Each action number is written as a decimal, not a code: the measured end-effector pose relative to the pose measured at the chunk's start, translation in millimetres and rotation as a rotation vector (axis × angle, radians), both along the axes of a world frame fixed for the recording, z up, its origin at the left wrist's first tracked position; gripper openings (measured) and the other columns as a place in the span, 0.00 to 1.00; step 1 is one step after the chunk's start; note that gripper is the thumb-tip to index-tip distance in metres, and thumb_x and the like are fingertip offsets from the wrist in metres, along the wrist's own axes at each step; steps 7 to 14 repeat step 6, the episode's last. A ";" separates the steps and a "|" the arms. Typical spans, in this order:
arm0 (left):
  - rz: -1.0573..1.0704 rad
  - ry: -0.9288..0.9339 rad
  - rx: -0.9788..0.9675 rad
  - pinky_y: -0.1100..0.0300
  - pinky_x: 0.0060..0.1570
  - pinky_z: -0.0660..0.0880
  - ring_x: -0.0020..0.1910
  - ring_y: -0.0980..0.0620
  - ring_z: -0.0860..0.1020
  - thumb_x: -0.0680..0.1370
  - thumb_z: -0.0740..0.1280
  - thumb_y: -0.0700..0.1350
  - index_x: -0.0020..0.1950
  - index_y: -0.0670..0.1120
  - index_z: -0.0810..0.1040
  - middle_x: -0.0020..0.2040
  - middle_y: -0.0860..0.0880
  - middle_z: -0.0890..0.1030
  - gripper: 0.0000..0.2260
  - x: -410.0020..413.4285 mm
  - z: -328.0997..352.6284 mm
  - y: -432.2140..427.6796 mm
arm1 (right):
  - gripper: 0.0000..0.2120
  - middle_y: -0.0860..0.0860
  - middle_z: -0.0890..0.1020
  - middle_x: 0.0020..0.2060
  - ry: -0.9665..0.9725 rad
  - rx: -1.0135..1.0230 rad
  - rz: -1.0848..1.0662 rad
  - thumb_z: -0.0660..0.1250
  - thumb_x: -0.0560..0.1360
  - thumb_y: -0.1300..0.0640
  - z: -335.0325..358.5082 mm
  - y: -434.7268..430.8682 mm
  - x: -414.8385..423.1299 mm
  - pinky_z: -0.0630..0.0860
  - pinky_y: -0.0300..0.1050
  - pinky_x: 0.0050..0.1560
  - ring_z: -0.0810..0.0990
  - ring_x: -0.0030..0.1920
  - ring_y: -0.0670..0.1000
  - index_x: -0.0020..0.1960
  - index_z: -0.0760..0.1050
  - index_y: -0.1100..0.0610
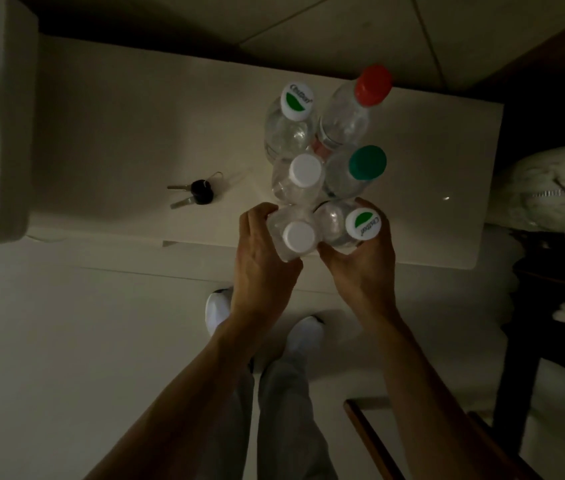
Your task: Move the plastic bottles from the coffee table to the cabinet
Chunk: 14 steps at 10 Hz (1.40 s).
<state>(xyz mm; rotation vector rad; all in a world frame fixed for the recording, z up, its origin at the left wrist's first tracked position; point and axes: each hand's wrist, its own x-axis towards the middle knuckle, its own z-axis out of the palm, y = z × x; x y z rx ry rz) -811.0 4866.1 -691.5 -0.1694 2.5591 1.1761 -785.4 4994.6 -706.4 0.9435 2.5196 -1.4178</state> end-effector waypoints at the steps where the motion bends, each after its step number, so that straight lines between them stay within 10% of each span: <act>1: 0.003 -0.012 0.013 0.75 0.40 0.68 0.48 0.58 0.71 0.69 0.74 0.38 0.58 0.45 0.69 0.53 0.49 0.73 0.22 0.8 -3.3 -1.8 | 0.38 0.52 0.74 0.65 0.002 -0.002 -0.015 0.79 0.64 0.59 -3.5 -0.4 4.9 0.67 0.19 0.53 0.74 0.64 0.45 0.69 0.66 0.56; 6: -0.088 -0.330 -0.073 0.50 0.60 0.74 0.63 0.43 0.74 0.70 0.73 0.36 0.71 0.41 0.63 0.66 0.41 0.73 0.32 -18.3 26.9 -27.1 | 0.32 0.52 0.71 0.69 -0.264 0.042 0.069 0.72 0.72 0.57 56.8 20.0 17.8 0.73 0.51 0.66 0.71 0.68 0.51 0.73 0.63 0.55; 14: -0.088 -0.330 -0.073 0.50 0.60 0.74 0.63 0.43 0.74 0.70 0.73 0.36 0.71 0.41 0.63 0.66 0.41 0.73 0.32 -18.3 26.9 -27.1 | 0.32 0.52 0.71 0.69 -0.264 0.042 0.069 0.72 0.72 0.57 56.8 20.0 17.8 0.73 0.51 0.66 0.71 0.68 0.51 0.73 0.63 0.55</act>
